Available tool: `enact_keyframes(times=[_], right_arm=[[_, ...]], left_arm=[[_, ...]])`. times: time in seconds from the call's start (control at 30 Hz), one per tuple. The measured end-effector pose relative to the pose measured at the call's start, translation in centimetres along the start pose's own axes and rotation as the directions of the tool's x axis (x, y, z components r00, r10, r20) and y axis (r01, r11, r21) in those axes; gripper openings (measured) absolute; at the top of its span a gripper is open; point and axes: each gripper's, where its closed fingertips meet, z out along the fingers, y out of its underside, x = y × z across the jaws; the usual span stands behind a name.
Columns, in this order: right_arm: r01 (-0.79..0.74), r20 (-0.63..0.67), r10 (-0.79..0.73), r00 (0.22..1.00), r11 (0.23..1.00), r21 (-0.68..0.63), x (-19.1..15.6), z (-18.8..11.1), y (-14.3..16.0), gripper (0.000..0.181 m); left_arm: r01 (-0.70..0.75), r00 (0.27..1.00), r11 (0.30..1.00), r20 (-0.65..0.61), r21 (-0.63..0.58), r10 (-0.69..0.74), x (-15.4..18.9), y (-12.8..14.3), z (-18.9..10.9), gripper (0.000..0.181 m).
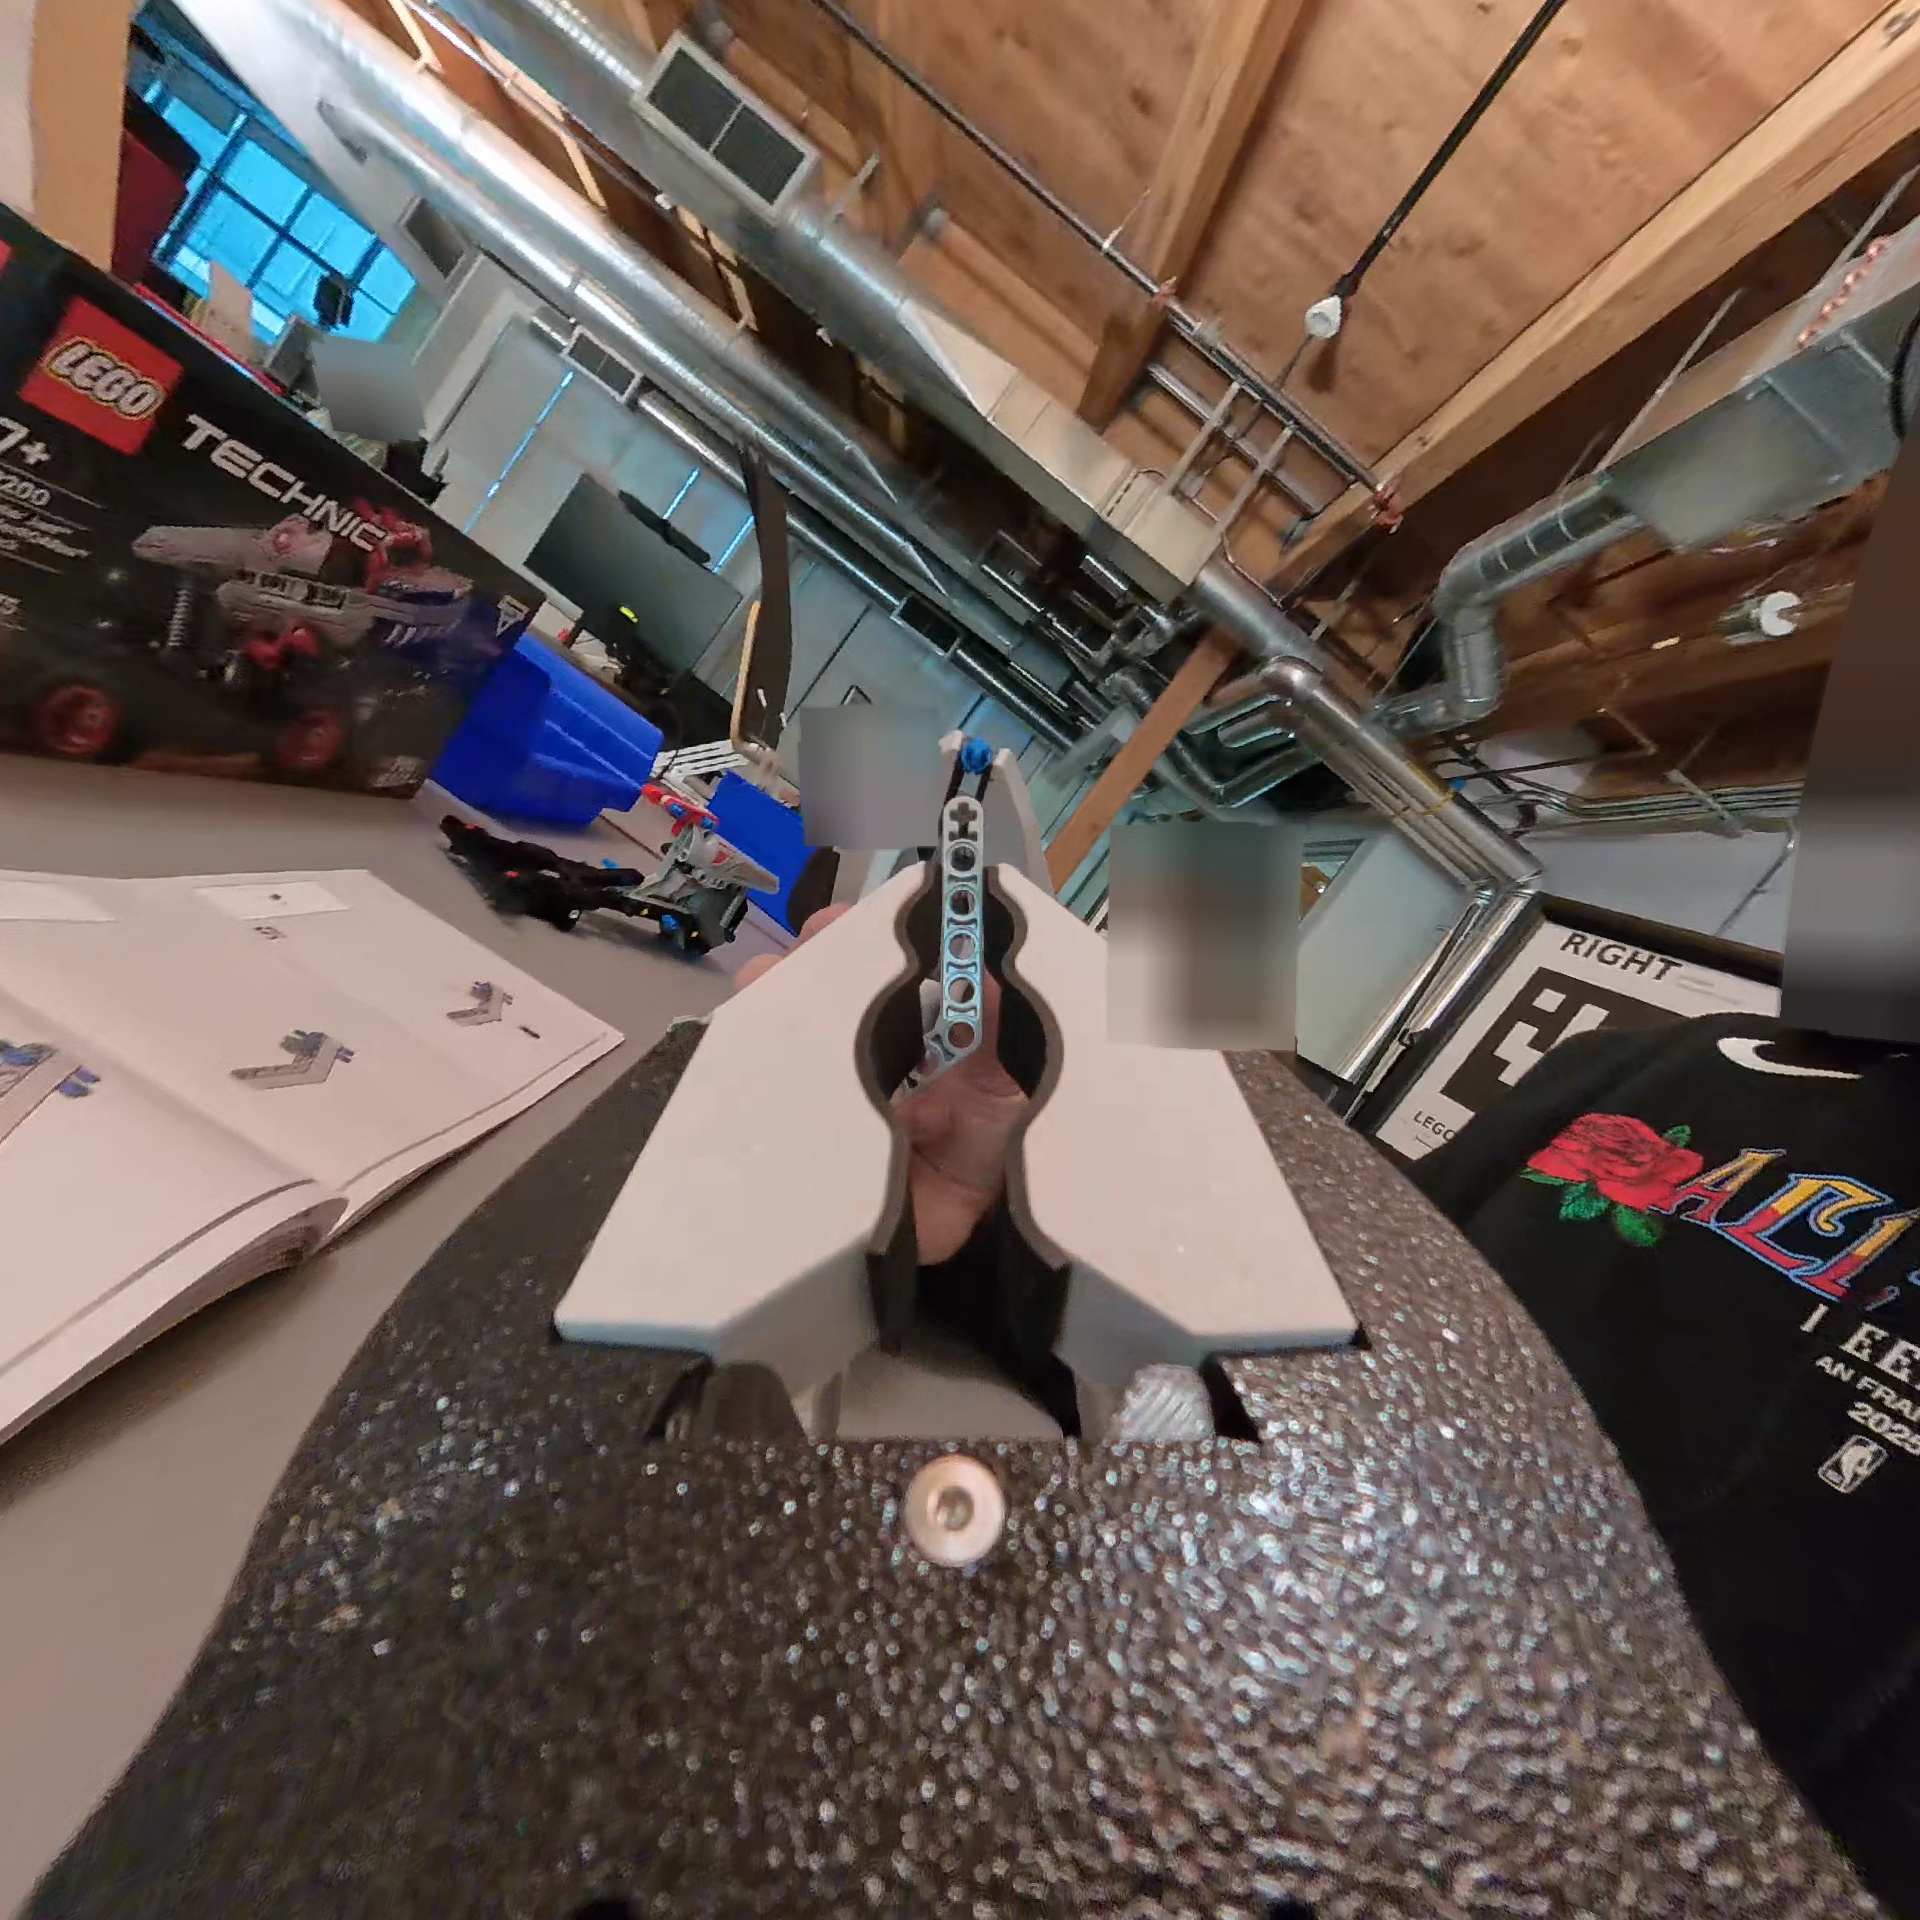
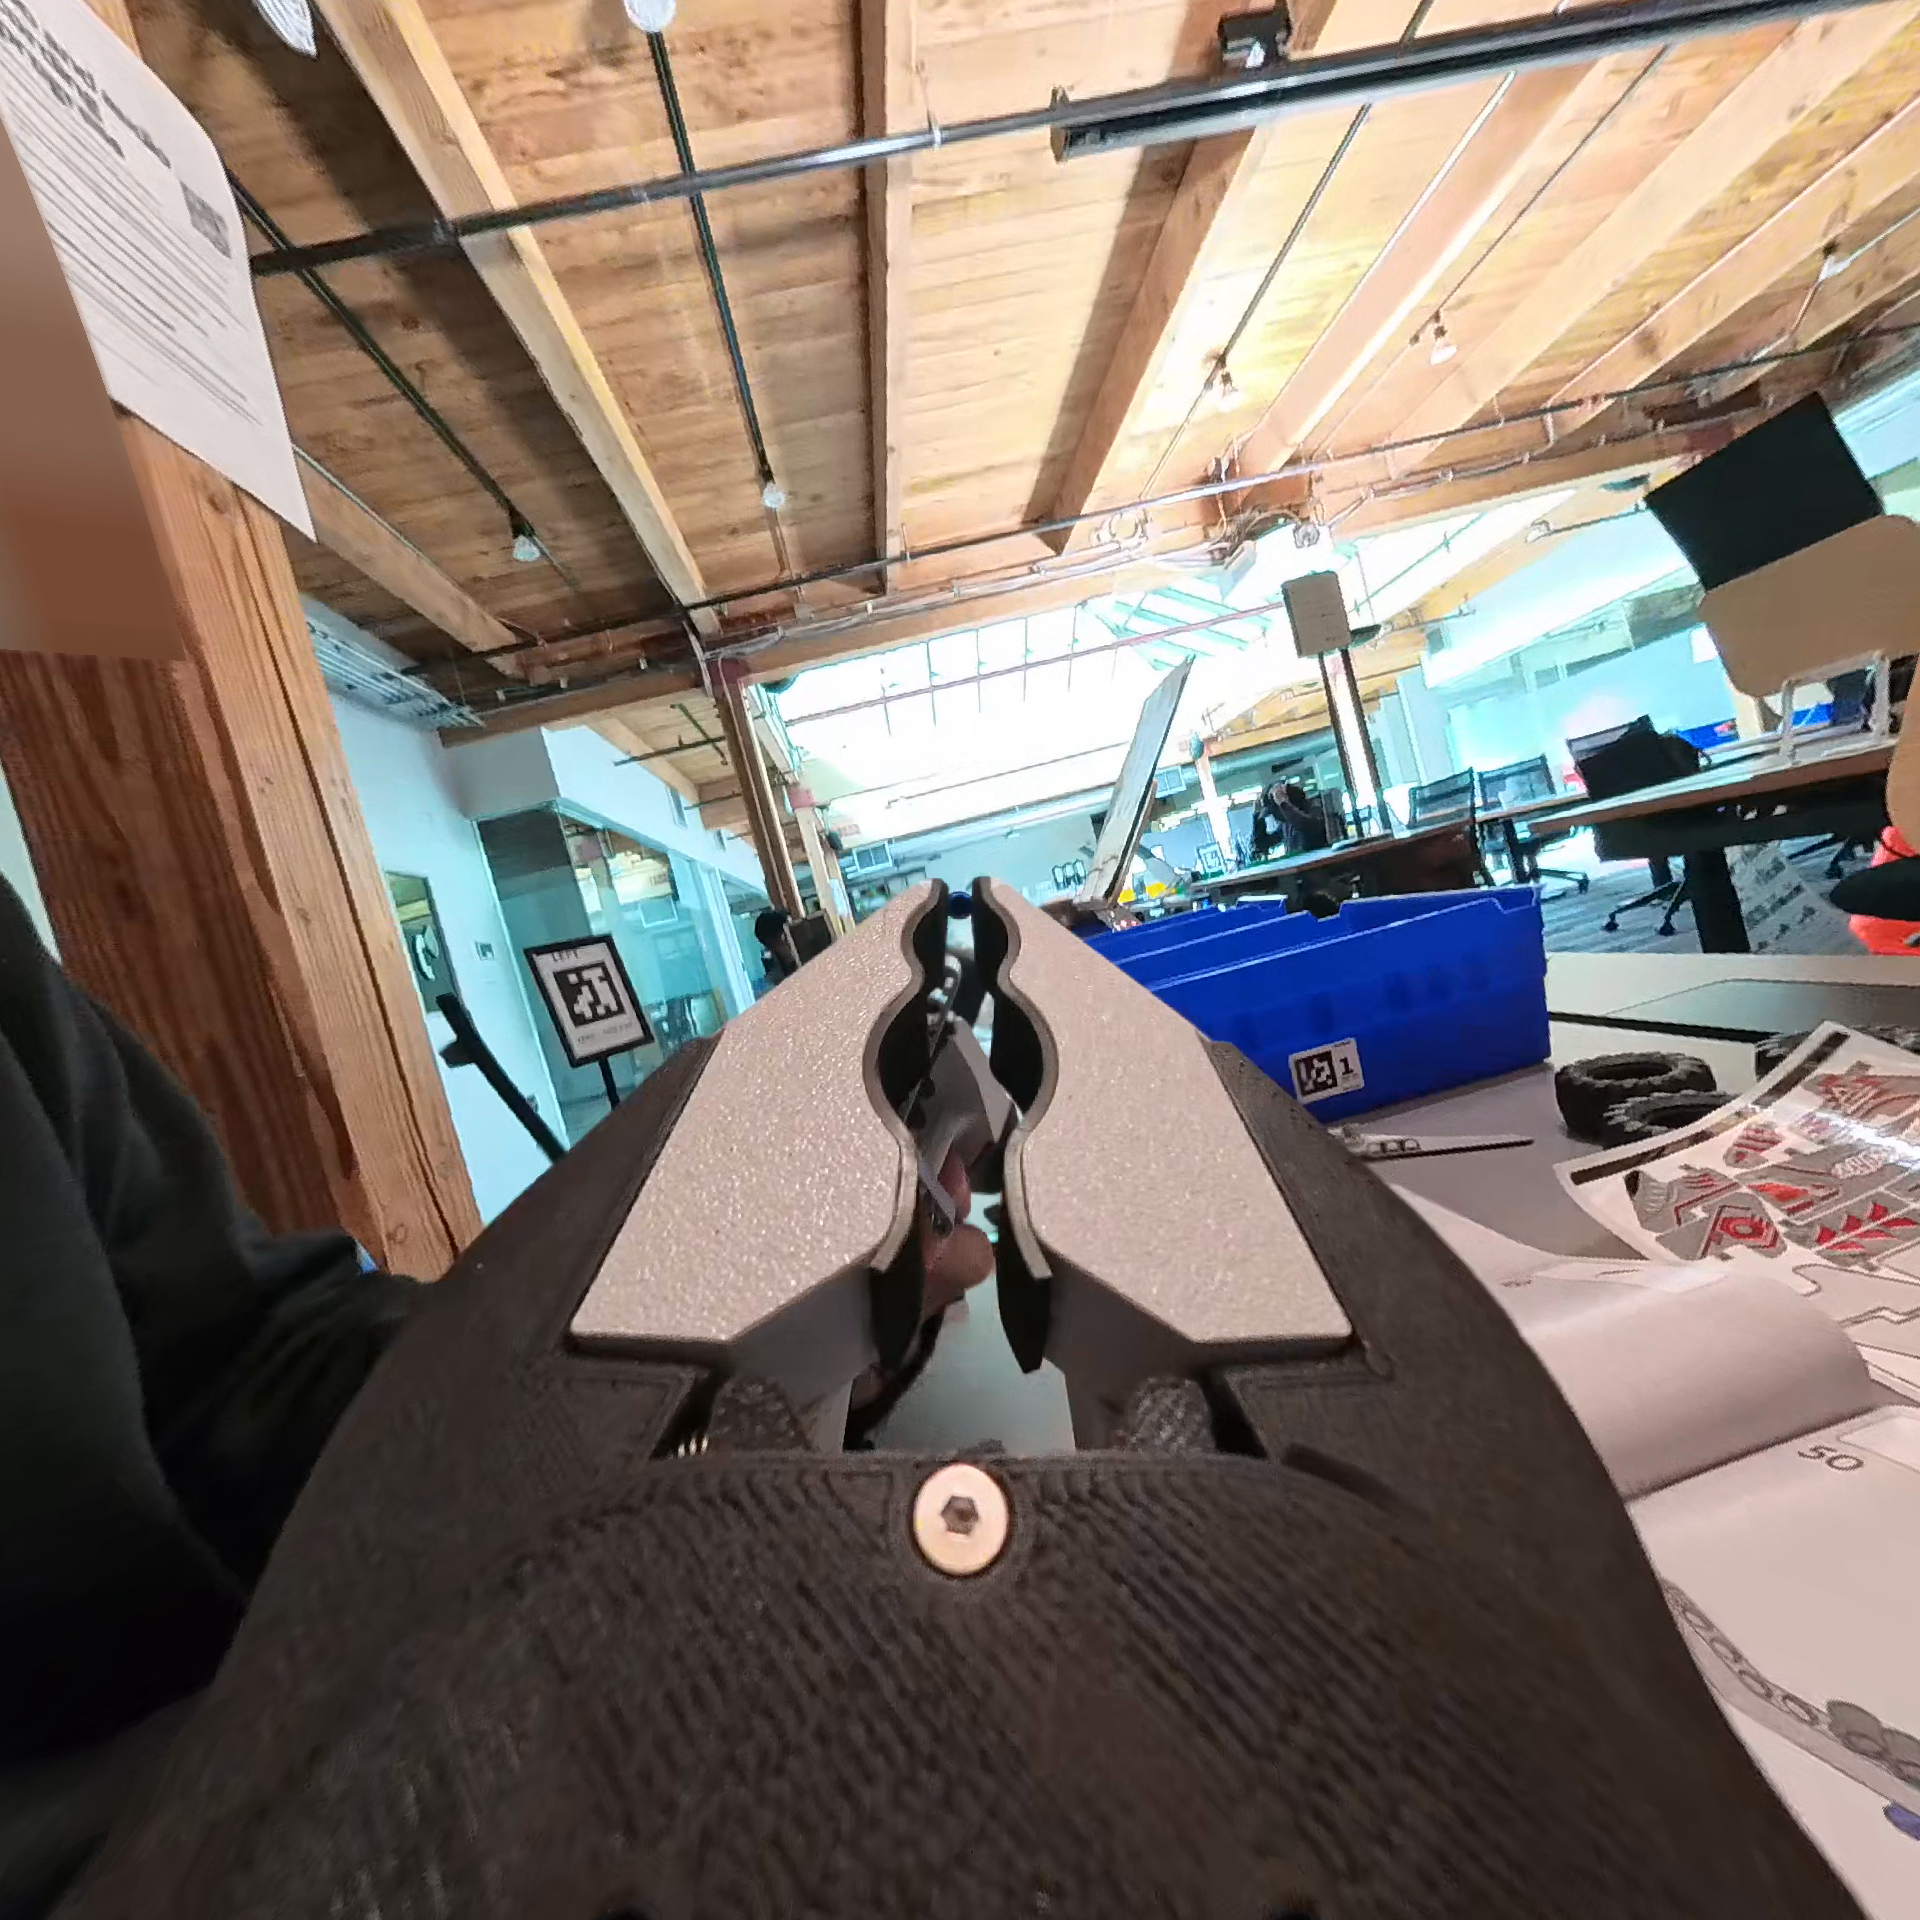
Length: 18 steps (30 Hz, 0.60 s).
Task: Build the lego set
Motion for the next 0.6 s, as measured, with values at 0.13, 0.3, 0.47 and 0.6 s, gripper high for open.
enact_keyframes(times=[0.13,0.3,0.47,0.6], right_arm=[[0.029,-0.003,-0.029,1.0,0.999,0.033,-0.1,-0.1,-0.7,0.003],[-0.076,0.016,0.075,0.997,0.994,0.084,0.5,-0.5,-0.8,0.003],[-0.064,0.031,0.062,0.998,0.996,0.057,-0.2,-0.4,-0.1,0.002],[-0.081,0.035,0.08,0.996,0.996,0.046,-0.3,-0.3,0.2,0.003]], left_arm=[[0.009,1.0,0.999,-0.012,0.038,-0.009,-0.2,-0.6,-0.2,0.005],[0.025,0.999,0.997,-0.025,0.074,-0.023,-0.1,-0.9,0.0,0.006],[-0.037,0.999,0.996,-0.026,0.086,0.039,0.6,-0.7,0.1,0.005],[-0.083,0.997,0.987,0.017,0.137,0.082,0.5,-1.2,-0.2,0.006]])
